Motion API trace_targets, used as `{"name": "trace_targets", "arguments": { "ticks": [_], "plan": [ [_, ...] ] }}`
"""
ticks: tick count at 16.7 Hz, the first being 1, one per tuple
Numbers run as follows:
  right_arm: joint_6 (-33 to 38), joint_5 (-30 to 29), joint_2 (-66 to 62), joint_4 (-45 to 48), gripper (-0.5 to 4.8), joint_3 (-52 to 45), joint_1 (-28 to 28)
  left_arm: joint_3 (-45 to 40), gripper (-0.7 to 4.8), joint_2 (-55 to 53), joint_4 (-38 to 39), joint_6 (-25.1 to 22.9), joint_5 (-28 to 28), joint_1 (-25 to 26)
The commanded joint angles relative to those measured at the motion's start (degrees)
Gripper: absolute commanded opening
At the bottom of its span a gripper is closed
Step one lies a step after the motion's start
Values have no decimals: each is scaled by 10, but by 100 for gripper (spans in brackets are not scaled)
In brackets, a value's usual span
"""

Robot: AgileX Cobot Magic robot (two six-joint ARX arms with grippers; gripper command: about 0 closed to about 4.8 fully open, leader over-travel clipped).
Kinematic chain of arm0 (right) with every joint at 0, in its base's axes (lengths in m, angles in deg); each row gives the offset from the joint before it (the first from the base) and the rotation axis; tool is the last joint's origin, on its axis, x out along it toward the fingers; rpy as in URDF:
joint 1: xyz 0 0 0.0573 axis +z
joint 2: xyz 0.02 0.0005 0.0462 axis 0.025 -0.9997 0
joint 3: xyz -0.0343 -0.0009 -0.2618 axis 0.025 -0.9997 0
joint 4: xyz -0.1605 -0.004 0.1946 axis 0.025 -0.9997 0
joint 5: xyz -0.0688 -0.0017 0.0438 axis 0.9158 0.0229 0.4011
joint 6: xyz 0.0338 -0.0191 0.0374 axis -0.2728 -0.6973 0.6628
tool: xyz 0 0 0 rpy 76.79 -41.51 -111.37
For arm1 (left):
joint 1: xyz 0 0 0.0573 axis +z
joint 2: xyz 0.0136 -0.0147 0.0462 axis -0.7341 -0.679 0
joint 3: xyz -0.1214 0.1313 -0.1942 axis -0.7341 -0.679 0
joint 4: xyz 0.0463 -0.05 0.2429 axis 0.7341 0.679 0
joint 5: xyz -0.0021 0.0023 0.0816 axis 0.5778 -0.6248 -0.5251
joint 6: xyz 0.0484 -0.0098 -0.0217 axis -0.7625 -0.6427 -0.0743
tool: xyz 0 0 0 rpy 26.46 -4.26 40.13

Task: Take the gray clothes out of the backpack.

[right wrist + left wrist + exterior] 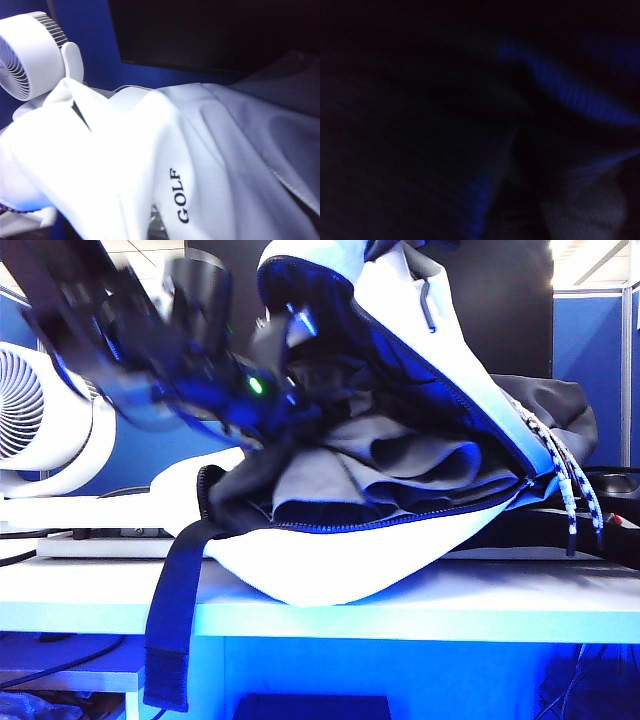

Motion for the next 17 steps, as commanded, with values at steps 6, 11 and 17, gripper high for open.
{"name": "trace_targets", "arguments": {
  "ticks": [6,11,17],
  "plan": [
    [4,21,6,24,-1,6,-12,-32,-4,288,275,-94,5,174],
    [10,19,6,24,-1,6,-12,-31,-4,406,281,-86,4,327],
    [30,-32,6,-15,-1,6,-10,-23,-4,222,113,-42,-23,340]
  ]
}}
